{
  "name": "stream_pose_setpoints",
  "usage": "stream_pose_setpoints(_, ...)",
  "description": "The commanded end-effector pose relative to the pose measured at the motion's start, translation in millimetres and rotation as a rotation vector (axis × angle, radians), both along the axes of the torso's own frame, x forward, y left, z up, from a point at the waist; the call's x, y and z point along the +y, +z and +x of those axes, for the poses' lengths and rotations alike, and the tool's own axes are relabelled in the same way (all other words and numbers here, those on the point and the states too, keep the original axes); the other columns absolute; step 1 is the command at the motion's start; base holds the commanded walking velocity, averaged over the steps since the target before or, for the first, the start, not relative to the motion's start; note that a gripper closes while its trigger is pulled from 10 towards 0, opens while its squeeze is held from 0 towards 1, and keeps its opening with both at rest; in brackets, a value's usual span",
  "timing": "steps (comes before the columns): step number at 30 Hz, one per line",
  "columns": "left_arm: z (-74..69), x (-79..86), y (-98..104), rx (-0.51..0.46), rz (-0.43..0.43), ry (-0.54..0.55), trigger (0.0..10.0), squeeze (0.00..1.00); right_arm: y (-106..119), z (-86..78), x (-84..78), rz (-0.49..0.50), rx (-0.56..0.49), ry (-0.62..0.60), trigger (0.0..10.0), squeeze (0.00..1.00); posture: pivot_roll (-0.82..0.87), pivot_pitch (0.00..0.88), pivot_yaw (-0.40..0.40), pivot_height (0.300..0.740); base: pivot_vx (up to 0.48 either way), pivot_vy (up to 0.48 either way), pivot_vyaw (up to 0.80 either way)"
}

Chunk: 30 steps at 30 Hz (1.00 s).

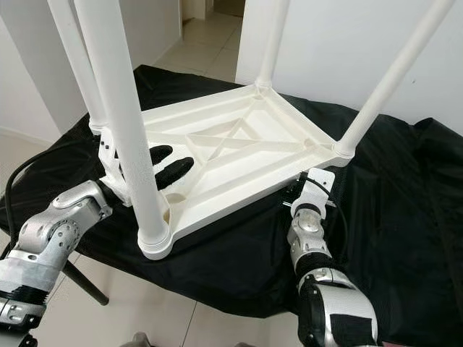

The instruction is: Building children table

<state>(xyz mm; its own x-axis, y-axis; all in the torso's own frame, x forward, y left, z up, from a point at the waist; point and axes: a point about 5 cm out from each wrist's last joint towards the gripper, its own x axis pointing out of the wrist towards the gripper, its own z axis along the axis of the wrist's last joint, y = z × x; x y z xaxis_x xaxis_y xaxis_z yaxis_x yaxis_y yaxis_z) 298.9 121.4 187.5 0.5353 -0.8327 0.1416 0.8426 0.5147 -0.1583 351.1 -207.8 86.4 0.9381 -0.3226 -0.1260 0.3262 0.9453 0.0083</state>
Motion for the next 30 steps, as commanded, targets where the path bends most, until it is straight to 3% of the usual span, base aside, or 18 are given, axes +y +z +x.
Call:
stream_pose_setpoints(1,-17.2,-10.9,2,-0.043,-0.013,-0.278,10.0,0.0,5,5.0,6.6,0.011,-0.022,0.059,10.0,0.0,0.02,0.0,-0.043,0.74,0.0,0.0,0.0)
stream_pose_setpoints(6,-24.0,-15.5,4,-0.042,-0.025,-0.293,10.0,0.0,12,10.0,10.7,0.016,-0.052,0.133,10.0,0.0,0.03,0.0,-0.035,0.74,0.0,0.0,0.0)
stream_pose_setpoints(9,-29.5,-22.9,7,-0.04,-0.037,-0.308,10.0,0.0,25,15.9,17.3,-0.033,-0.111,0.198,10.0,0.0,0.03,0.0,-0.022,0.74,0.0,0.0,0.0)
stream_pose_setpoints(13,-32.7,-30.2,8,-0.034,-0.047,-0.317,10.0,0.0,32,19.4,17.8,-0.075,-0.131,0.187,10.0,0.0,0.03,0.0,-0.013,0.74,0.0,0.0,0.0)
stream_pose_setpoints(23,-41.5,-39.9,7,-0.009,-0.063,-0.346,10.0,0.0,39,22.6,21.0,-0.072,-0.168,0.173,10.0,0.0,0.03,0.0,0.003,0.74,0.0,0.0,0.0)
stream_pose_setpoints(27,-34.9,-31.9,3,-0.004,-0.03,-0.3,10.0,0.0,34,17.6,12.6,-0.081,-0.167,0.134,10.0,0.0,0.04,0.0,-0.005,0.74,0.0,0.0,0.0)
stream_pose_setpoints(30,-16.1,-1.8,0,-0.035,0.05,-0.143,10.0,0.0,25,4.4,-2.4,-0.11,-0.198,0.089,10.0,0.0,0.03,0.0,-0.009,0.74,0.0,0.0,0.0)
